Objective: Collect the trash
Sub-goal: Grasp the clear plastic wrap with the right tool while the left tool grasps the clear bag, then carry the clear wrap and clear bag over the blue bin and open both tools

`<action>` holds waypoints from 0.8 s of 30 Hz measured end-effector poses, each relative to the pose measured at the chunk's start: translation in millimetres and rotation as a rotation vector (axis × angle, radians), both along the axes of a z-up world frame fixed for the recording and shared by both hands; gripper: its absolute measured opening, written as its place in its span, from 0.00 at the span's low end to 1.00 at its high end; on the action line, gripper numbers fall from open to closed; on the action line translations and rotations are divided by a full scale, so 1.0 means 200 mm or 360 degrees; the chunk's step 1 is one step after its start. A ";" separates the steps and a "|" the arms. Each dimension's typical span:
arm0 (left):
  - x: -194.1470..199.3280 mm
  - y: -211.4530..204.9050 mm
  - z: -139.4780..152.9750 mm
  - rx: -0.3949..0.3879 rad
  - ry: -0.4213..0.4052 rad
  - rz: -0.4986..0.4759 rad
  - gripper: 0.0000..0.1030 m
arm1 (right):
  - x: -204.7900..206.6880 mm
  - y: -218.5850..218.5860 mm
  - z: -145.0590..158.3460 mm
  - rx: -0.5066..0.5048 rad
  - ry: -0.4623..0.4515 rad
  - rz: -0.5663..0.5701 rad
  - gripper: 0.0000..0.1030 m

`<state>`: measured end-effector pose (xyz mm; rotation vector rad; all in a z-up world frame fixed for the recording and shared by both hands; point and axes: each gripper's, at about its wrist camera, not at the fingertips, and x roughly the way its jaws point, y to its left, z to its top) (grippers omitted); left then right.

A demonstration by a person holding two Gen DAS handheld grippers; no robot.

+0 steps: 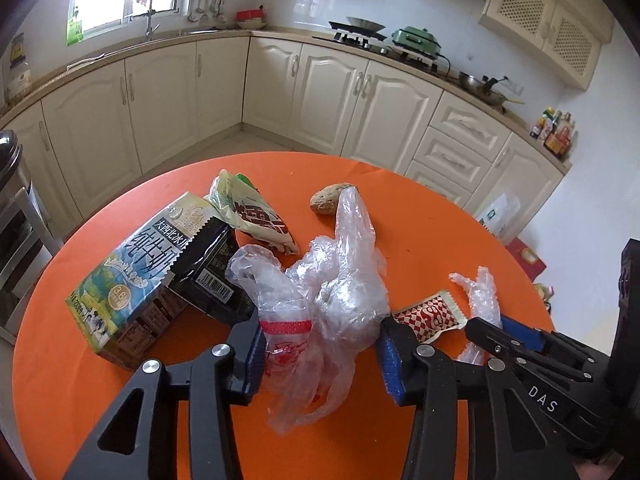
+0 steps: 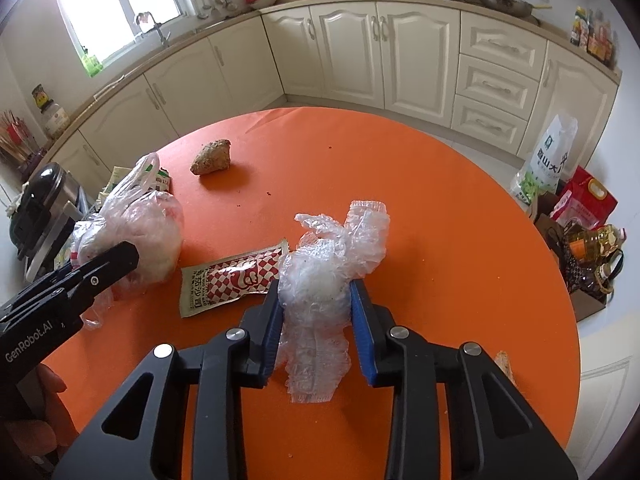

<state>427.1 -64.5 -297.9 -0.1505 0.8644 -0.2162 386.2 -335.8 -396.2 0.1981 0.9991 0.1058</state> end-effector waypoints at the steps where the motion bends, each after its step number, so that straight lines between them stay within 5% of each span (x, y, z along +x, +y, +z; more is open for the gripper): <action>1: -0.03 0.02 0.00 -0.0002 -0.0006 -0.0001 0.42 | -0.02 0.00 0.01 0.0008 -0.0012 -0.0004 0.31; 24: -0.81 0.21 0.26 -0.0027 -0.0214 -0.0075 0.42 | -0.53 0.01 0.38 0.0198 -0.0227 0.0062 0.31</action>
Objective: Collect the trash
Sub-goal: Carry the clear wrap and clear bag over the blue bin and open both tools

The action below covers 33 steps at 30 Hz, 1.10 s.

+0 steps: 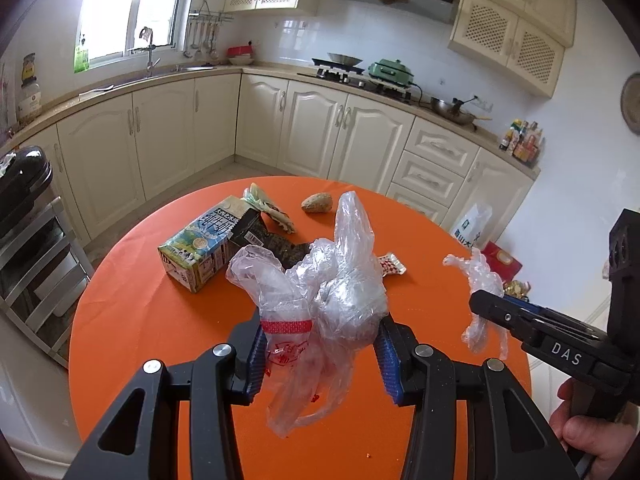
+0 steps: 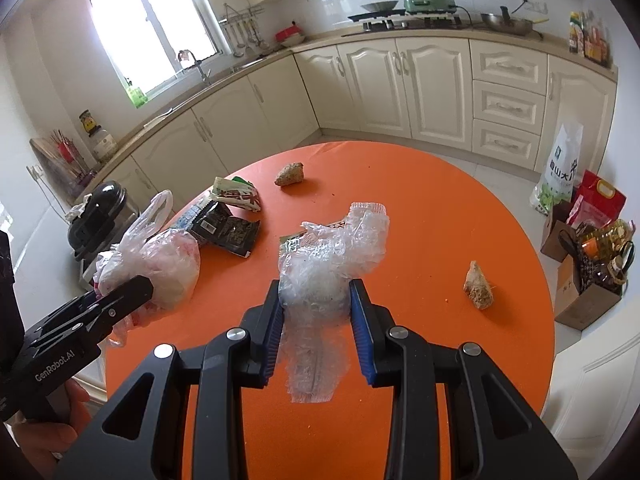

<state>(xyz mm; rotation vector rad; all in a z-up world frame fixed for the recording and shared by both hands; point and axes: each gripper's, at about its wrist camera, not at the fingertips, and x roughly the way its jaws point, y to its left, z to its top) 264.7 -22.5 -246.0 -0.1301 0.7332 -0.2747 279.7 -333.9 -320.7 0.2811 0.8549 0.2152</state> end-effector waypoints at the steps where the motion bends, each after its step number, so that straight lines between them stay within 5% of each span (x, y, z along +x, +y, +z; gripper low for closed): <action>1: -0.02 0.00 0.01 -0.0003 -0.0010 -0.0008 0.41 | -0.02 0.00 0.02 -0.0001 -0.0013 -0.0001 0.31; 16: -0.30 -0.16 0.27 -0.0043 -0.0213 -0.0174 0.42 | -0.29 -0.20 0.33 0.0061 -0.0255 -0.0101 0.31; 33: -0.34 -0.81 0.40 -0.0070 -0.0259 -0.0675 0.42 | -0.72 -0.96 0.44 0.0006 -0.0347 -0.0598 0.31</action>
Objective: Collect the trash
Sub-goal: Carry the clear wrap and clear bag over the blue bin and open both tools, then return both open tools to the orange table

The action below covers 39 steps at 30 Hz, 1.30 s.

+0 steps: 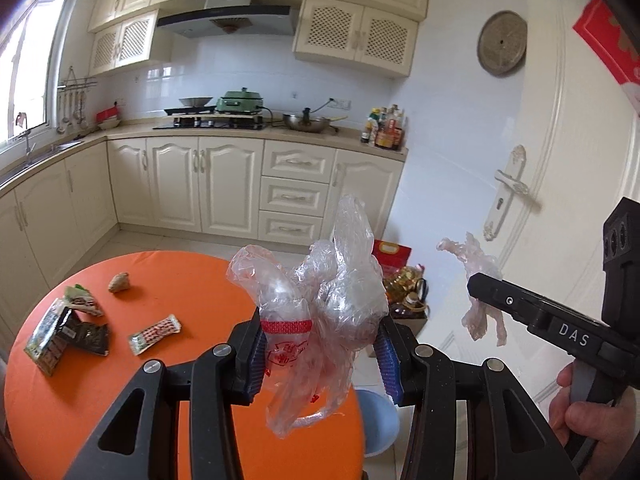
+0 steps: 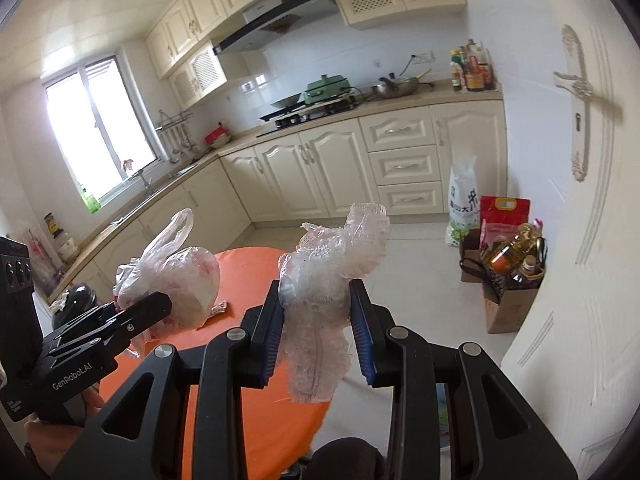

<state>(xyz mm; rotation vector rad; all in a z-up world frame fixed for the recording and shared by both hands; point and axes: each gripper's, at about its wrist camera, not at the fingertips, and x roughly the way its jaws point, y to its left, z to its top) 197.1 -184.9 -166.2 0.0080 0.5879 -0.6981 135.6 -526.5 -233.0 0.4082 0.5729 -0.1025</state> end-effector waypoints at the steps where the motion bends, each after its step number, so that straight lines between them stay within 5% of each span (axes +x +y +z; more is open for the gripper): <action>1: 0.00 -0.05 -0.01 0.0006 0.0011 -0.0037 0.42 | -0.02 -0.05 -0.01 0.0002 0.0008 -0.0036 0.31; 7: 0.17 -0.32 -0.09 0.0066 0.0140 -0.0213 0.41 | -0.12 -0.37 -0.20 0.0045 0.0133 -0.0243 0.31; 14: 0.42 -0.73 -0.35 0.0276 0.0376 -0.0377 0.41 | -0.12 -0.66 -0.66 0.0218 0.0386 -0.0365 0.31; 23: 0.68 -1.22 -0.68 0.0553 0.0560 -0.0448 0.42 | -0.02 -0.80 -1.15 0.0402 0.0621 -0.0352 0.31; 34: 0.84 -1.85 -1.00 0.0814 0.0657 -0.0468 0.46 | 0.06 -0.92 -1.47 0.0528 0.0763 -0.0358 0.34; 37: 0.83 -1.89 -1.03 0.0878 0.0634 -0.0469 0.65 | 0.07 -0.94 -1.51 0.0533 0.0791 -0.0394 0.51; 39: 0.81 -1.90 -1.03 0.0896 0.0597 -0.0462 0.78 | 0.06 -0.96 -1.51 0.0550 0.0782 -0.0431 0.83</action>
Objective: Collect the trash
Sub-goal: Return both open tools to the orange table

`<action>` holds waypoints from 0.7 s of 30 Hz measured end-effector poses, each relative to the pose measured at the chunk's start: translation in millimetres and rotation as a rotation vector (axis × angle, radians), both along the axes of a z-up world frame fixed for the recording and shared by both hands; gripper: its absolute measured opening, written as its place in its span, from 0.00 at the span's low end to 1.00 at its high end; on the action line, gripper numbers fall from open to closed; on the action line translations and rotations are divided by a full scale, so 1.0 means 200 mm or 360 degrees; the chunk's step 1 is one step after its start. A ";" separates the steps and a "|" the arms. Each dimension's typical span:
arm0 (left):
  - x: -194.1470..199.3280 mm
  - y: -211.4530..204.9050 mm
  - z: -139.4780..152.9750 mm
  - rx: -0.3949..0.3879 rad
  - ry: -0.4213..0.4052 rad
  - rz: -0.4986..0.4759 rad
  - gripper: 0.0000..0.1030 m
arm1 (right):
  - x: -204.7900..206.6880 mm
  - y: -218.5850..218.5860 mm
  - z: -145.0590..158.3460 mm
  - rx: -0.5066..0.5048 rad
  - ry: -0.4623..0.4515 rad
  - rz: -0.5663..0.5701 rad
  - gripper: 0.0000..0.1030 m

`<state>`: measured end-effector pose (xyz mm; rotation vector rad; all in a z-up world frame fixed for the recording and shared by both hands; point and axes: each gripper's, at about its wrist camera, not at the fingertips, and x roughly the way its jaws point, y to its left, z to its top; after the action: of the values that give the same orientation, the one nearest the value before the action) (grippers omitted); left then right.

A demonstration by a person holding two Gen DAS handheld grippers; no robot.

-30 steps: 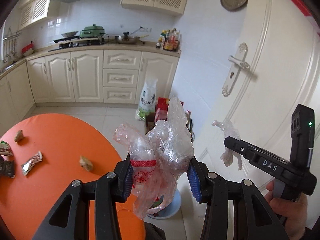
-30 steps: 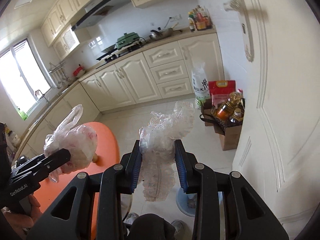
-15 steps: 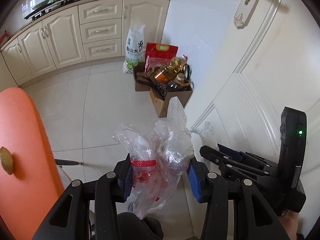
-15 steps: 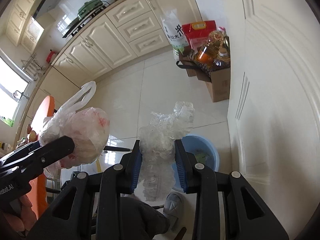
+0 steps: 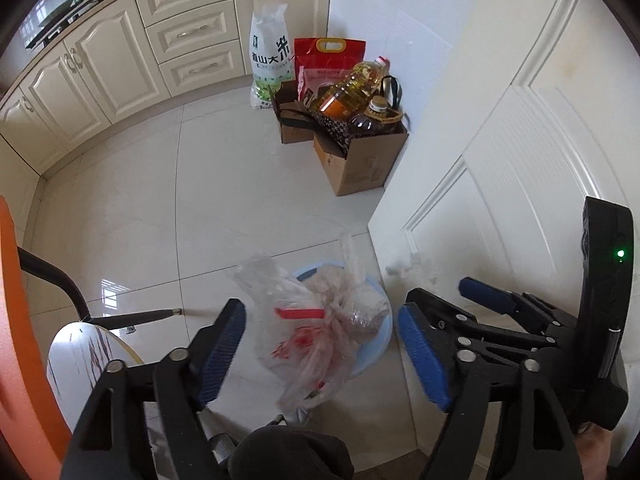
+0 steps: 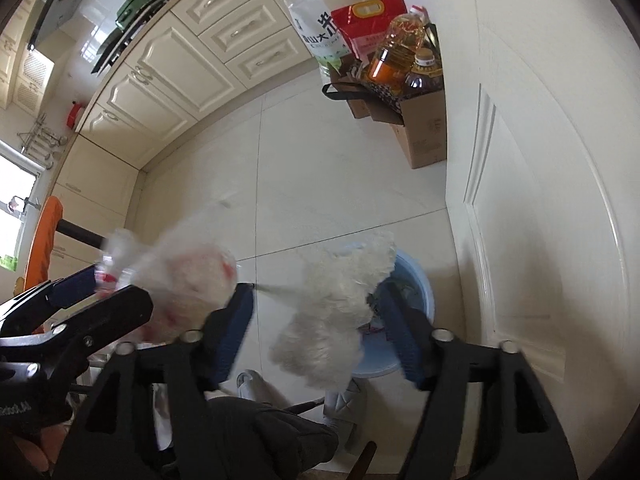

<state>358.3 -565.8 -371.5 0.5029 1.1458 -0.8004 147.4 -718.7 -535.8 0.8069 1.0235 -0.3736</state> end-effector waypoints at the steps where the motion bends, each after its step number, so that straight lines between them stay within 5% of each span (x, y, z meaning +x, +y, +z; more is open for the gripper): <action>1: -0.01 -0.01 0.00 -0.0001 -0.0024 -0.0001 0.81 | -0.01 -0.01 0.00 0.0006 -0.0014 -0.0014 0.86; 4: -0.04 -0.04 0.01 0.0002 -0.0090 0.0008 0.89 | -0.02 -0.01 0.01 0.0011 -0.0027 -0.0032 0.91; 10: -0.18 0.04 0.09 -0.0025 -0.0157 -0.0007 0.90 | -0.05 0.02 0.10 -0.0056 -0.0015 -0.0052 0.95; 21: -0.44 0.49 0.46 -0.0323 -0.0368 0.0049 0.96 | -0.10 0.16 0.51 -0.0205 -0.0167 -0.0086 1.00</action>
<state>270.5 -467.5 -279.4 0.3960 0.8473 -0.7999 128.2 -687.3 -432.8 0.7314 0.8722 -0.4344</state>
